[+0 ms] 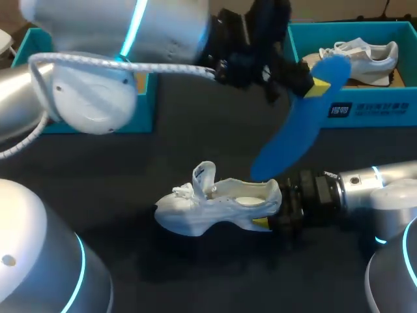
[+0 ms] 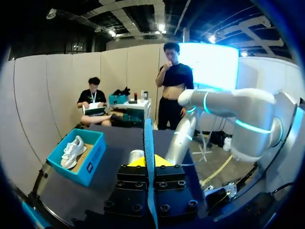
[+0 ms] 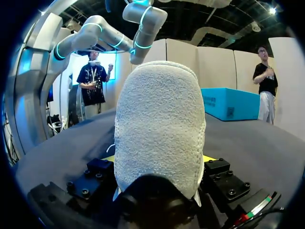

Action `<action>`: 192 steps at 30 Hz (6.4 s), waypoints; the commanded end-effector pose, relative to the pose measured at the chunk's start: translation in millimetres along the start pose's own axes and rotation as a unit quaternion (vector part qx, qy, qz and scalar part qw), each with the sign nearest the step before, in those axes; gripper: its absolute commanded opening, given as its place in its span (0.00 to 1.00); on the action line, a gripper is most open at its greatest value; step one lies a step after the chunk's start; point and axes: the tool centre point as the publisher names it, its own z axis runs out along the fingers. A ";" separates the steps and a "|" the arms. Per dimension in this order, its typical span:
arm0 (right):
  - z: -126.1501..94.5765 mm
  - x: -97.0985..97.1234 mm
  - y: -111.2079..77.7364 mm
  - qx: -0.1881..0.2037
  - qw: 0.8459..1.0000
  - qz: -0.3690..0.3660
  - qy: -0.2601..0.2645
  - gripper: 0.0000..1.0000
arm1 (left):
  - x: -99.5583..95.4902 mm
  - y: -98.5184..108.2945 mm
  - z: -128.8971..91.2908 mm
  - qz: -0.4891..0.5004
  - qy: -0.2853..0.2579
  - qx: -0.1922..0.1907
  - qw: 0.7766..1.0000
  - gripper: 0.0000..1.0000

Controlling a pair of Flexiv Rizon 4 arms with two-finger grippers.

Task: Take the shoe out of the shoebox, open the shoe tongue, remove and reinsert the insole, then place the shoe into the shoebox

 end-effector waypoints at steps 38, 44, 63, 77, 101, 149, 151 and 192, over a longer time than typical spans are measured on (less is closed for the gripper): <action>1.4 0.4 -1.1 0.003 1.000 0.001 0.001 0.00 | 65.3 -62.1 -121.8 -0.004 0.092 0.130 0.987 0.00; 1.4 0.4 -1.1 0.003 1.000 0.001 0.001 0.00 | 66.1 -66.2 -138.7 -0.017 0.121 0.144 0.982 0.00; 1.4 0.4 -1.1 0.003 1.000 0.001 0.001 0.00 | 80.3 -52.0 -159.5 -0.040 0.140 0.121 0.982 0.00; -9.5 1.2 1.4 -0.003 1.000 -0.007 -0.004 1.00 | 81.2 -48.6 -160.4 -0.043 0.143 0.124 0.981 0.00; -67.2 -2.2 28.1 0.196 0.980 -0.032 -0.022 1.00 | 81.2 -48.6 -160.4 -0.043 0.143 0.124 0.981 0.00; -66.5 19.9 79.3 0.563 0.825 -0.037 -0.012 1.00 | 81.2 -48.6 -160.4 -0.043 0.143 0.124 0.981 0.00; -63.2 19.0 82.5 0.578 0.815 -0.035 -0.015 1.00 | 81.2 -48.6 -160.4 -0.043 0.143 0.124 0.981 0.00; -4.0 -32.2 93.0 0.566 0.822 -0.065 -0.011 1.00 | 81.2 -48.6 -160.4 -0.043 0.143 0.124 0.981 0.00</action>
